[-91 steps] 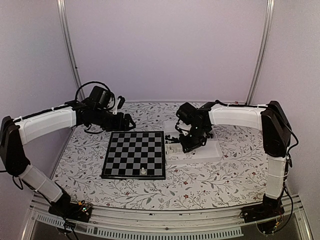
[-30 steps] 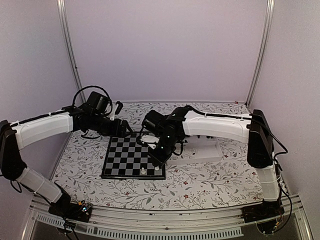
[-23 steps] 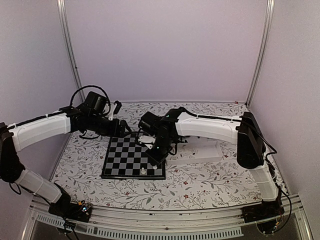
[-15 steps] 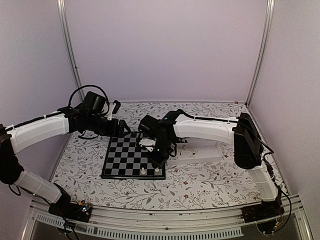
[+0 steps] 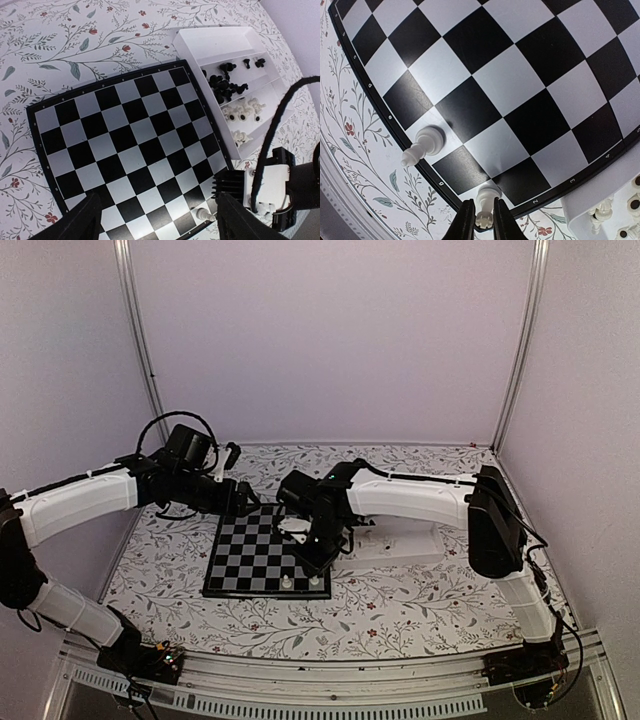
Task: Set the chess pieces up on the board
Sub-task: Place the chess piece on the chessboard, then pick up the chess piece from the storage box.
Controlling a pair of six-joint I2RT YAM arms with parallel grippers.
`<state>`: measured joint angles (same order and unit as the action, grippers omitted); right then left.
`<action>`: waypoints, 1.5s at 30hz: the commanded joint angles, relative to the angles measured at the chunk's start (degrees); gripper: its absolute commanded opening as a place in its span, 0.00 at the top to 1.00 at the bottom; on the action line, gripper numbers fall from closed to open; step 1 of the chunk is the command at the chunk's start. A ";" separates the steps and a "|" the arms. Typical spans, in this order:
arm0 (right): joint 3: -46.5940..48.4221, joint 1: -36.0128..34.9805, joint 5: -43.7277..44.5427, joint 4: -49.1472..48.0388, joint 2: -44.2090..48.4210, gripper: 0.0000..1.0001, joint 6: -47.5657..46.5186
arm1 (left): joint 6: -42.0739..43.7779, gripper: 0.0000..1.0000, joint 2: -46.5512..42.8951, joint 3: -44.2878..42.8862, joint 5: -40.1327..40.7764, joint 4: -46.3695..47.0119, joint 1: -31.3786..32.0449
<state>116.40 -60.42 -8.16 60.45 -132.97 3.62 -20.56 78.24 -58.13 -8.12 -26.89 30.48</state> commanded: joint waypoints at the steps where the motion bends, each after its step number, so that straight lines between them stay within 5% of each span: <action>1: 0.14 -0.22 -0.73 0.46 -1.23 0.83 -0.01 | 0.78 0.18 -0.63 0.65 0.24 0.00 -0.42; 13: 0.27 3.57 -0.19 -1.03 3.87 0.75 2.12 | 0.80 0.18 -0.63 -0.22 0.82 -0.35 -0.59; 30: -24.79 18.79 3.53 -11.03 17.41 0.81 0.67 | 0.00 0.19 5.03 -6.60 -4.49 1.44 -0.57; 45: -31.02 25.35 4.75 -14.33 21.26 0.81 -1.59 | -0.75 0.20 10.10 -11.67 -6.06 2.13 1.11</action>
<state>86.72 -36.42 -3.73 48.05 -114.06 3.07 -20.82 87.48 -67.79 -13.58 -25.63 30.79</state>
